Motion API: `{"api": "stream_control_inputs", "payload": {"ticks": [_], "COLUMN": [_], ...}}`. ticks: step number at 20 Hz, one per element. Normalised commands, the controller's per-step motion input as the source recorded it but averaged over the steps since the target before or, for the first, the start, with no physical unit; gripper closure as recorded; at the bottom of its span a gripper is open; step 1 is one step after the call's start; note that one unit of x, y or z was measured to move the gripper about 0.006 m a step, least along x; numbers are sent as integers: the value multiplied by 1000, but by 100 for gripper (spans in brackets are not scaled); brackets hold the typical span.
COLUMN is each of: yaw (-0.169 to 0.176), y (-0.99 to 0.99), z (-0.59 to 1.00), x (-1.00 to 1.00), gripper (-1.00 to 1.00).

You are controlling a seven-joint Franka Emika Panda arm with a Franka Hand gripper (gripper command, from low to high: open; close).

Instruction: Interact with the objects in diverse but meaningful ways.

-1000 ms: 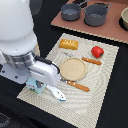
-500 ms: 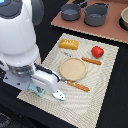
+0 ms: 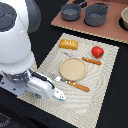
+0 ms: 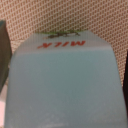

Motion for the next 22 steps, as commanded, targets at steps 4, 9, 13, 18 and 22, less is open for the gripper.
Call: {"api": "stream_control_inputs", "payload": {"ticks": [4,9,13,18,22], "yaw": [-3,0,0,1,0], "y": [-2,165,377,322,396], "z": [335,524,444,822,901], "x": [70,155,301,125,423], "gripper": [-100,-100,-100,-100,-100]}}
